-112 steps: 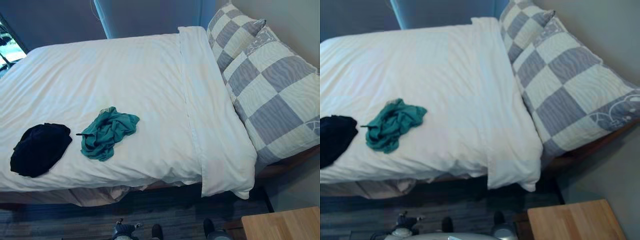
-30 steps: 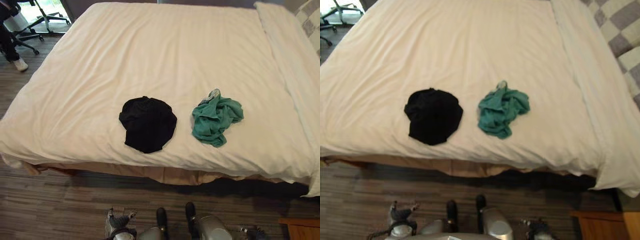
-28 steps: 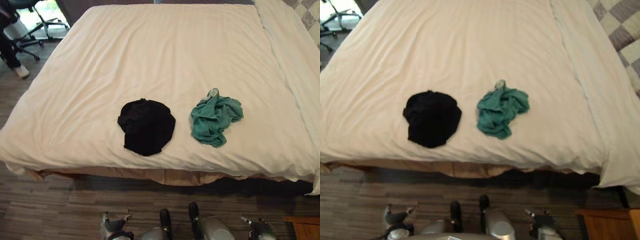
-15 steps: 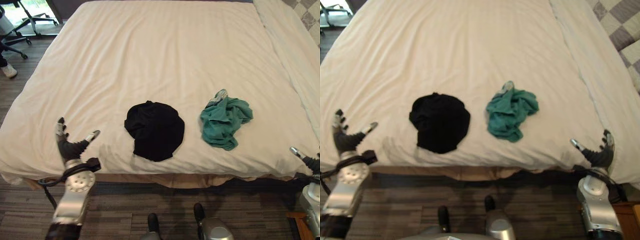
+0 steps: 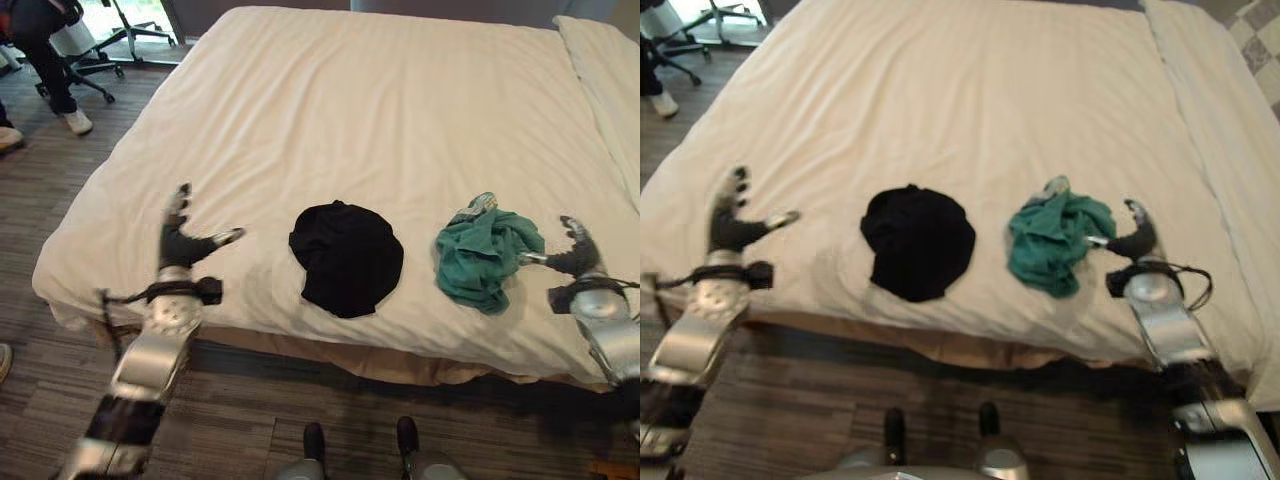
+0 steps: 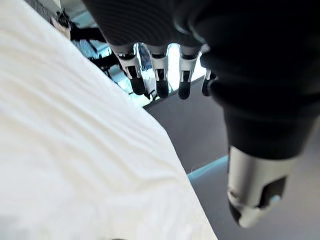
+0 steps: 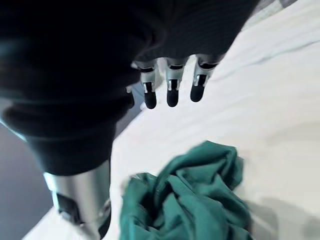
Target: Tidy up the quilt and then pick up the clothes from the bed and put them into the laundry hamper.
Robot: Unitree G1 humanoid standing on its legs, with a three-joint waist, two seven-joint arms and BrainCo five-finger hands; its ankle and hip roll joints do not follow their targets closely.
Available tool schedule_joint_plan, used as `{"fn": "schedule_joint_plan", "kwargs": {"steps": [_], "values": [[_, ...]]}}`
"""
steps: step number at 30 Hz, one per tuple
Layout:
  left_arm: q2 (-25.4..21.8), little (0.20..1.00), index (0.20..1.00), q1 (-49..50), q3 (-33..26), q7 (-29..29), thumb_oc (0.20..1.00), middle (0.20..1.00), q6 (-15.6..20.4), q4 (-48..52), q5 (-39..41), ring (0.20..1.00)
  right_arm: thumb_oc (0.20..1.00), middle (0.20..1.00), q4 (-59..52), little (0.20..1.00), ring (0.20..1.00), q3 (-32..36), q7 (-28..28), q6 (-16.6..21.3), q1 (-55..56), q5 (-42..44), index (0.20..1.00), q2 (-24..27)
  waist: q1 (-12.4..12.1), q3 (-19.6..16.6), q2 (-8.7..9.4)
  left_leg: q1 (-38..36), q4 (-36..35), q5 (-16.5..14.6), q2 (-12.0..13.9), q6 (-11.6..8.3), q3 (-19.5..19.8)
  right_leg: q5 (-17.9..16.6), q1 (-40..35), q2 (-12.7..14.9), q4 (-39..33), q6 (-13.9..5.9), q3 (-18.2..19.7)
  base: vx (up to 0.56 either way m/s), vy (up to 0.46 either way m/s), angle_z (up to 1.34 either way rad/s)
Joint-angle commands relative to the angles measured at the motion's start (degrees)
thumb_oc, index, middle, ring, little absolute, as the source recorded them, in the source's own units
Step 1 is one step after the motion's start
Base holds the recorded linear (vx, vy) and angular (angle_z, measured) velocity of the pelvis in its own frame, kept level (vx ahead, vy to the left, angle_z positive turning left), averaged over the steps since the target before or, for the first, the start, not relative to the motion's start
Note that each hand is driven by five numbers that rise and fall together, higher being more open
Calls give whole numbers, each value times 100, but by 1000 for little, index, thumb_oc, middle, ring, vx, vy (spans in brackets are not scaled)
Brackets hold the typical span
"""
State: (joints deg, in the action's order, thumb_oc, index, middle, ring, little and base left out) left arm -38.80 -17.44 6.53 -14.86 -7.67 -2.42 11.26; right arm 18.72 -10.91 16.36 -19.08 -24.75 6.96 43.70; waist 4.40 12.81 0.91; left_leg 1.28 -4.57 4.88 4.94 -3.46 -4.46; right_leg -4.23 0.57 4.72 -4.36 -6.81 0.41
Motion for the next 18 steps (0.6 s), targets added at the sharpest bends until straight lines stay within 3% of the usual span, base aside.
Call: {"fn": "schedule_joint_plan", "kwargs": {"steps": [1,2,3,6,9,11,12,13,18], "values": [[-477,1000,1000,-2288,901,-119,1000,1000,1474,-1332,316,1000,1000,1000,1329,1000,1000,-977,519,515,-2145,597,1000,192,-13,494,344,577,207,-135,398,-265,-118,-31,790,-98,286,-166,302,-310,-133,-5],[-469,1000,1000,-2450,997,-144,1000,1000,1553,-1477,307,1000,1000,1000,1486,1000,1000,-1063,540,600,-2276,657,1000,181,-8,527,355,629,224,-133,406,-268,-121,-41,835,-110,292,-164,310,-345,-207,-9],[-409,1000,1000,-3110,1452,-218,1000,1000,1854,-1950,210,1000,1000,1000,2044,1000,1000,-1423,608,713,-2784,971,1000,109,24,674,440,848,279,-93,444,-288,-142,-109,1018,-176,277,-155,355,-182,-136,-8],[-247,1000,1000,-3745,1910,-390,1000,1000,2047,-2477,89,1000,1000,1000,2706,1000,1000,-1822,658,1013,-3280,1229,1000,-28,37,822,499,1081,324,-45,472,-295,-127,-182,1193,-245,236,-138,414,-141,-113,-20],[-3,1000,1000,-4345,2377,-664,1000,1000,1983,-3226,190,1000,1000,1000,3297,1000,1000,-2191,602,1083,-3840,1359,1000,-327,30,942,575,1357,453,-34,466,-310,-66,-250,1388,-273,215,-142,439,-112,-106,-21],[210,1000,1000,-4628,2643,-583,1000,1000,1801,-3729,242,1000,1000,1000,3586,1000,1000,-2466,542,1094,-4104,1393,1000,-605,26,987,639,1491,499,-23,457,-317,-29,-306,1509,-277,202,-151,423,-82,-110,-23],[286,1000,1000,-4670,2741,-373,1000,1000,1524,-3892,196,1000,1000,1000,3657,1000,1000,-2559,530,1080,-4172,1439,1000,-702,19,1014,659,1511,523,-37,460,-320,-24,-317,1528,-284,197,-150,414,-116,-78,-20],[598,1000,1000,-4646,2943,-569,1000,1000,1481,-4367,118,1000,1000,1000,3931,1000,1000,-2766,462,1081,-4361,1460,1000,-1050,22,1072,662,1613,548,-26,458,-312,-13,-333,1639,-288,213,-126,400,-111,-51,-13],[1128,1000,1000,-4580,3155,-543,1000,1000,1226,-5225,-36,1000,1000,1000,4359,1000,1000,-2958,681,1302,-4559,1527,1000,-1795,54,1203,557,1882,706,17,424,-330,-47,-316,1911,-247,349,-68,389,-73,11,-8]]}}
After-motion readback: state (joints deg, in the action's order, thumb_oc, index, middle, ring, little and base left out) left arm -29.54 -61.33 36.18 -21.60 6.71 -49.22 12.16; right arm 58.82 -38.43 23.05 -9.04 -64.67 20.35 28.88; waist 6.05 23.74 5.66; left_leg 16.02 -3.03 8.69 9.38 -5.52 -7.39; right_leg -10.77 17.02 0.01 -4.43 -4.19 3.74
